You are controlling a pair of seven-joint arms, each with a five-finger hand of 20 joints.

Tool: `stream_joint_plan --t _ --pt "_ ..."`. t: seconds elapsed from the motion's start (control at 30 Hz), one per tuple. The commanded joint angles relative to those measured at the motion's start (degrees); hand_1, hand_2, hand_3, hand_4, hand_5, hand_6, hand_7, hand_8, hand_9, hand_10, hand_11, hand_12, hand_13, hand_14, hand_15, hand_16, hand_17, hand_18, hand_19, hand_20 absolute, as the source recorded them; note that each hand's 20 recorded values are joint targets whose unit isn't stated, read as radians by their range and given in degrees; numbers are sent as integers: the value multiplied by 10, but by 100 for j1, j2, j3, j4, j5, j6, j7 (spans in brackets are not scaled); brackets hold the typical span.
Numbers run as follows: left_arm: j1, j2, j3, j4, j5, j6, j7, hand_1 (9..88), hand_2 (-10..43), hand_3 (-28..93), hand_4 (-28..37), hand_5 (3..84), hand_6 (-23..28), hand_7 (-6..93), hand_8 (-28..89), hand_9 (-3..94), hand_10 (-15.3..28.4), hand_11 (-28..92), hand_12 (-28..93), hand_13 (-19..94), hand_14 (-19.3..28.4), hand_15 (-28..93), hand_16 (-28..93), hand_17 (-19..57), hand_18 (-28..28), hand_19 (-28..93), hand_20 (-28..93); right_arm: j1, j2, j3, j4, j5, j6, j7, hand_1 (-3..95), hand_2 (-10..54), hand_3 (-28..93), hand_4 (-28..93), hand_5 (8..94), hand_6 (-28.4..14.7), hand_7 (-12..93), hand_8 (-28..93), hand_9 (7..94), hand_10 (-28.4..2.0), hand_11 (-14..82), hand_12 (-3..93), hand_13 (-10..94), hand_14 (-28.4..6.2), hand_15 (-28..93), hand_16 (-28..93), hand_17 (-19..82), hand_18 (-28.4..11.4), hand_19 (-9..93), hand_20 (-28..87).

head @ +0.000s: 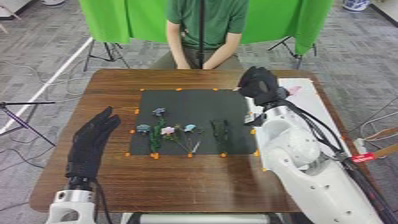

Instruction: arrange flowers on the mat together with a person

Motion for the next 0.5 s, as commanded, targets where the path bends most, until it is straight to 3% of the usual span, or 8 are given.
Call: stream_joint_plan --t 0.03,0.5 --pt "-4 6 46 19 -1 -30 -61 236 -30 672 -246 441 29 76 -61 438 124 109 121 329 141 90 -3 58 94 15 157 597 -224 -733 415 -159 -383 -237 650 -95 539 -198 866 22 151 33 937 -94 80 247 937 15 683 147 746 -83 932 492" --pt "8 -15 30 21 -7 -53 -82 234 -32 674 -244 440 28 76 -61 439 124 110 121 329 140 91 -2 58 94 15 156 840 -130 -1098 1020 -408 -826 -219 648 -95 540 -200 861 27 152 28 937 -94 49 251 937 15 686 146 742 -85 932 520"
